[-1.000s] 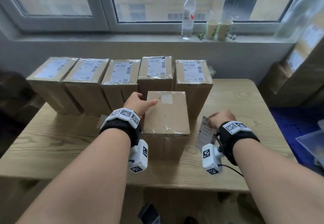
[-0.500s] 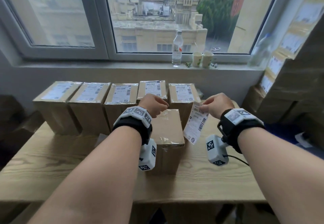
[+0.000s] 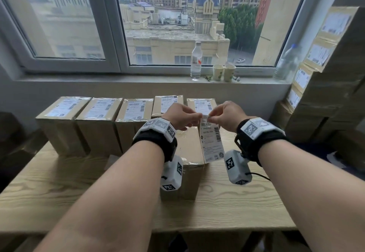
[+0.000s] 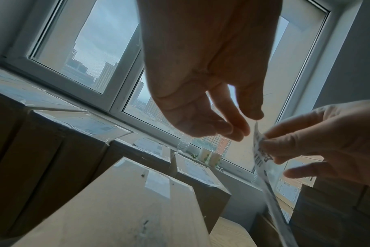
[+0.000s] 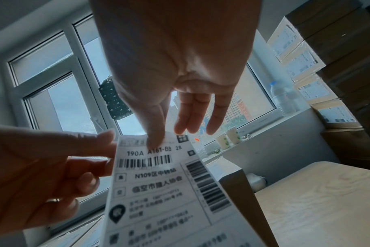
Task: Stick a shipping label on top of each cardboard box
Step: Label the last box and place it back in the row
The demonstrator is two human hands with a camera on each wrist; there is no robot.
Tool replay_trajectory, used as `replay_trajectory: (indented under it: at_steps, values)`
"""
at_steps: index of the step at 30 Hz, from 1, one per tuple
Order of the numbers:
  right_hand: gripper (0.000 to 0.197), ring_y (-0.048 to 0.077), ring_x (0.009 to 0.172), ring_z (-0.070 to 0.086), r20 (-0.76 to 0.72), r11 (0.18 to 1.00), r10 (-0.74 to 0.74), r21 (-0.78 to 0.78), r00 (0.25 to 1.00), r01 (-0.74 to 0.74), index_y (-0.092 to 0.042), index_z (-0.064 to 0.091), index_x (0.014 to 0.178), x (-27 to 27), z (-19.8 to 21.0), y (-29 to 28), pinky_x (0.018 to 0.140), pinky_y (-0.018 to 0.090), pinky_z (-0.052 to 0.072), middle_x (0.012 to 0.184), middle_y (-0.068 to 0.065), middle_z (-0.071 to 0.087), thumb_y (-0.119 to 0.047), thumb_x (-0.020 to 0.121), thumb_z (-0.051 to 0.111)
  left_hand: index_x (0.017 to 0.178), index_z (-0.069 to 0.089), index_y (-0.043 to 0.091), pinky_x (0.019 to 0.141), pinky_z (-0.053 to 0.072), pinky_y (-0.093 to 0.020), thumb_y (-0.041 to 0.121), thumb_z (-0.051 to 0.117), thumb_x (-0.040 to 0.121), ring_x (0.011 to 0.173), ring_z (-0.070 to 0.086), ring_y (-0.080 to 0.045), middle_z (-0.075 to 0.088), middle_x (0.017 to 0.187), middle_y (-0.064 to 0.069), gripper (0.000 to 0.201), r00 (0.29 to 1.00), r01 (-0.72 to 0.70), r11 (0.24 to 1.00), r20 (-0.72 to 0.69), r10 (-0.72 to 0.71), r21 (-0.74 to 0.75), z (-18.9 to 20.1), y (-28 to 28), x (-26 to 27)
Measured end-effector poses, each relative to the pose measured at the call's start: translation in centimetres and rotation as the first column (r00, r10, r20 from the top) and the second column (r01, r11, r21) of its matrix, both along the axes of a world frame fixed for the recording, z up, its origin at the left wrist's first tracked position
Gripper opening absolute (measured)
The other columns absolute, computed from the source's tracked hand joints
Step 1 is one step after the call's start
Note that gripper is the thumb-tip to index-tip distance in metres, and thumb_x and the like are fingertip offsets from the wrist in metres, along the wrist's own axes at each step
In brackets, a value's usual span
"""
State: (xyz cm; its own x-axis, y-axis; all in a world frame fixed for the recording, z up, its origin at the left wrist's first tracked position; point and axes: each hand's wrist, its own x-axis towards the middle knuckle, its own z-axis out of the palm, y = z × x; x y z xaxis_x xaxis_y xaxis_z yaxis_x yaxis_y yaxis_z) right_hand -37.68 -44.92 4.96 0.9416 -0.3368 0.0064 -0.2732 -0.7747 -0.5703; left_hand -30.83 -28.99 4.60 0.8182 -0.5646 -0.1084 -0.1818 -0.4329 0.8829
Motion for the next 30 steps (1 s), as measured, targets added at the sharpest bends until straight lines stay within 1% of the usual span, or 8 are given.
replay_trajectory:
  at_steps: [3,7,10,14,17,20,24,30]
  values:
    - [0.009,0.016,0.084,0.067,-0.004,1.000,0.019,-0.018,1.000,-0.019,-0.030,0.070,0.074,0.1,0.2,0.3,0.083,0.034,0.056,0.086,-0.003,0.072,-0.027,0.082,0.075,0.081,0.070,0.014,0.061,0.048,-0.021,0.024,0.067,0.089,0.063,0.056,-0.007,0.067,0.072,0.003,0.013,1.000,-0.005,1.000,-0.021,0.005,-0.008,0.1,0.1,0.0]
    - [0.016,0.017,0.086,0.067,-0.010,0.999,0.028,-0.043,1.000,-0.029,-0.033,0.067,0.067,0.3,0.2,0.5,0.082,0.034,0.056,0.083,-0.005,0.070,-0.029,0.081,0.075,0.096,0.071,0.005,0.061,0.048,-0.021,0.019,0.067,0.089,0.060,0.054,-0.007,0.064,0.069,0.001,0.017,0.999,-0.023,1.000,-0.046,0.022,-0.011,0.3,0.2,0.1]
    - [0.020,0.016,0.088,0.065,-0.011,0.999,0.013,-0.044,1.000,-0.014,-0.035,0.065,0.063,0.5,0.1,0.7,0.086,0.036,0.055,0.081,-0.009,0.067,-0.033,0.078,0.077,0.099,0.069,0.004,0.059,0.047,-0.021,0.017,0.066,0.090,0.059,0.054,-0.008,0.063,0.067,0.001,0.017,0.998,-0.035,0.999,-0.060,0.035,-0.006,0.3,0.2,0.1]
    - [0.019,0.018,0.094,0.065,-0.011,0.999,0.026,-0.025,1.000,-0.026,-0.036,0.066,0.063,0.8,0.1,0.9,0.091,0.039,0.053,0.085,-0.008,0.071,-0.034,0.078,0.077,0.087,0.065,0.009,0.056,0.048,-0.022,0.015,0.060,0.093,0.059,0.057,-0.008,0.062,0.068,0.001,0.010,0.996,-0.071,0.997,-0.046,0.072,0.018,0.0,0.2,0.4]
    - [0.010,0.018,0.098,0.065,-0.022,1.000,0.019,-0.014,1.000,-0.020,-0.032,0.070,0.079,1.0,0.0,0.9,0.093,0.038,0.051,0.087,-0.007,0.069,-0.023,0.081,0.073,0.080,0.059,0.011,0.058,0.054,-0.026,0.013,0.054,0.096,0.060,0.062,-0.011,0.067,0.075,-0.004,0.017,0.988,-0.131,0.991,-0.077,0.132,0.016,-0.1,0.4,1.1]
    - [0.020,0.016,0.094,0.066,0.009,0.999,-0.038,0.000,0.999,0.038,-0.033,0.064,0.073,1.2,-0.1,0.6,0.093,0.040,0.053,0.081,-0.012,0.067,-0.016,0.078,0.073,0.080,0.056,0.010,0.061,0.055,-0.029,0.011,0.050,0.098,0.059,0.064,-0.014,0.067,0.076,-0.006,0.019,0.978,-0.162,0.987,-0.133,0.159,-0.016,-0.1,0.7,1.5]
    - [0.025,0.018,0.087,0.068,0.086,0.997,-0.071,0.020,0.994,0.069,-0.029,0.055,0.071,1.2,-0.1,0.6,0.086,0.040,0.056,0.089,-0.003,0.070,-0.015,0.079,0.073,0.082,0.054,0.008,0.064,0.057,-0.029,0.010,0.049,0.099,0.062,0.065,-0.017,0.068,0.078,-0.008,0.018,0.971,-0.165,0.986,-0.180,0.156,-0.033,-0.2,1.0,1.6]
    - [0.022,0.017,0.086,0.069,0.098,0.998,-0.064,0.013,0.993,0.063,-0.027,0.059,0.068,1.5,0.0,0.7,0.083,0.039,0.057,0.083,-0.004,0.070,-0.016,0.078,0.075,0.081,0.053,0.007,0.067,0.057,-0.032,0.009,0.048,0.099,0.062,0.065,-0.019,0.069,0.079,-0.010,0.019,0.963,-0.183,0.982,-0.210,0.169,-0.050,-0.4,0.9,1.8]
